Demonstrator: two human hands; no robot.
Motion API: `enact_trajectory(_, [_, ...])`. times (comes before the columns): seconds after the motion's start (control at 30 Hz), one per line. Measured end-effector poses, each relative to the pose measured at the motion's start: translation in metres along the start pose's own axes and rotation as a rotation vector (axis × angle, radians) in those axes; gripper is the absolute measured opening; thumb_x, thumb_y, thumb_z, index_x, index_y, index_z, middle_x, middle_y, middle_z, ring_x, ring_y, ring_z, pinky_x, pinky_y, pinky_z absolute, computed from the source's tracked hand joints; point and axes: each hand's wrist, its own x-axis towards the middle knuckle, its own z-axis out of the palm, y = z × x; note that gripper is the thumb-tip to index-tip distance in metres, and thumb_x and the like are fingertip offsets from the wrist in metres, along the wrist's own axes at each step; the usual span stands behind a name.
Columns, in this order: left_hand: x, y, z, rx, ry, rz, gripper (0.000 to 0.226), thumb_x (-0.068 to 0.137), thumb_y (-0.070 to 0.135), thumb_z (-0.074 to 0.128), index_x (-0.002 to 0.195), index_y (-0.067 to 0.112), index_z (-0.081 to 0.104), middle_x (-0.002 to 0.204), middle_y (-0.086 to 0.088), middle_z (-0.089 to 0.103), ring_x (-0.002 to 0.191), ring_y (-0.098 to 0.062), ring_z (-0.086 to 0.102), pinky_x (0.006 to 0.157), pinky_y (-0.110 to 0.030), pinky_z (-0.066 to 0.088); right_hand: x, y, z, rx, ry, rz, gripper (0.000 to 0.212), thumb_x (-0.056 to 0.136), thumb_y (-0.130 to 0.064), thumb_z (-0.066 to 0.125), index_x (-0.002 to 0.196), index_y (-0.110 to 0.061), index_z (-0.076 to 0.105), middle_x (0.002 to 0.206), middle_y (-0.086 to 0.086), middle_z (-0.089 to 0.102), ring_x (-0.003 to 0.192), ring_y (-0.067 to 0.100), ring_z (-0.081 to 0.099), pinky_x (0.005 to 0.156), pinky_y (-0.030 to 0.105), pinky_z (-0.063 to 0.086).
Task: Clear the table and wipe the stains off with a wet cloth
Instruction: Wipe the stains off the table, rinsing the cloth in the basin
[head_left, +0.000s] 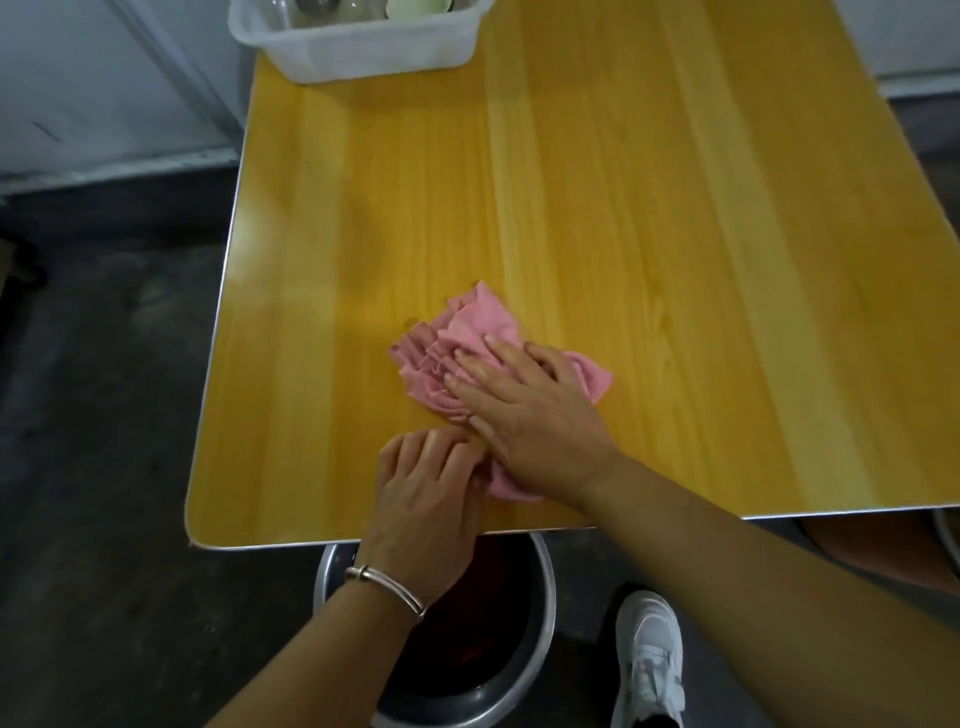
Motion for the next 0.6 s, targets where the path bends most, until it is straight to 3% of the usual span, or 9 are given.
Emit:
enact_trajectory(0.07, [0.01,0.011,0.004,0.018,-0.008,-0.004,0.014,0.081,0.023,0.044,0.088,0.023,0.056,0.095,0.001,0.06,0.09,-0.016,0.046,0.085,-0.032,0.03,-0.006,0.033,-0.004,-0.035,-0.008,0.14,0.046,0.089,-0.035,0.033,0.127,-0.026,0.056,0.134,-0.003,0.056,0.128,0.025,0.049,0.097,0.041,0.028])
enact_trajectory(0.2, [0.033,0.039,0.017,0.006,-0.004,-0.007,0.018,0.079,0.022,0.045,0.088,0.022,0.06,0.096,0.002,0.061,0.093,-0.014,0.044,0.087,-0.031,0.028,-0.033,0.098,-0.02,-0.034,-0.036,0.614,0.054,0.09,-0.037,0.024,0.134,-0.021,0.05,0.141,0.004,0.049,0.132,0.032,0.041,0.099,0.049,0.034])
enact_trajectory(0.27, [0.04,0.046,0.022,-0.007,0.017,-0.029,0.016,0.078,0.02,0.046,0.088,0.022,0.057,0.095,0.001,0.061,0.092,-0.014,0.044,0.086,-0.03,0.027,-0.033,0.101,-0.022,-0.01,-0.03,0.733,0.057,0.089,-0.037,0.021,0.134,-0.019,0.05,0.143,0.005,0.046,0.134,0.035,0.037,0.101,0.051,0.033])
enact_trajectory(0.33, [0.044,0.048,0.024,-0.02,0.033,-0.045,0.015,0.077,0.018,0.047,0.088,0.022,0.056,0.094,0.001,0.06,0.09,-0.015,0.045,0.083,-0.029,0.027,-0.024,0.082,-0.018,-0.064,-0.035,0.64,0.051,0.087,-0.036,0.036,0.135,-0.021,0.049,0.143,0.003,0.046,0.133,0.038,0.038,0.098,0.054,0.035])
enact_trajectory(0.4, [0.044,0.044,0.023,-0.024,0.038,-0.03,0.012,0.078,0.021,0.047,0.086,0.021,0.055,0.093,0.001,0.06,0.087,-0.017,0.047,0.081,-0.03,0.028,-0.008,0.054,-0.013,-0.065,-0.07,0.342,0.05,0.079,-0.032,0.058,0.128,-0.023,0.055,0.138,0.002,0.053,0.127,0.038,0.046,0.096,0.052,0.038])
enact_trajectory(0.5, [0.044,0.035,0.02,-0.023,0.045,-0.05,0.008,0.078,0.026,0.045,0.085,0.022,0.047,0.091,-0.001,0.06,0.084,-0.018,0.044,0.078,-0.029,0.029,0.012,0.042,-0.012,0.056,-0.045,0.043,0.041,0.084,-0.035,0.043,0.118,-0.026,0.064,0.129,-0.002,0.061,0.121,0.031,0.055,0.097,0.042,0.029])
enact_trajectory(0.6, [0.047,0.036,0.021,-0.001,0.024,-0.06,0.012,0.079,0.025,0.044,0.09,0.023,0.048,0.095,-0.002,0.06,0.086,-0.018,0.044,0.081,-0.031,0.029,0.022,0.068,-0.009,0.048,-0.114,-0.015,0.048,0.088,-0.04,0.03,0.125,-0.031,0.059,0.133,-0.004,0.057,0.127,0.026,0.05,0.105,0.046,0.03])
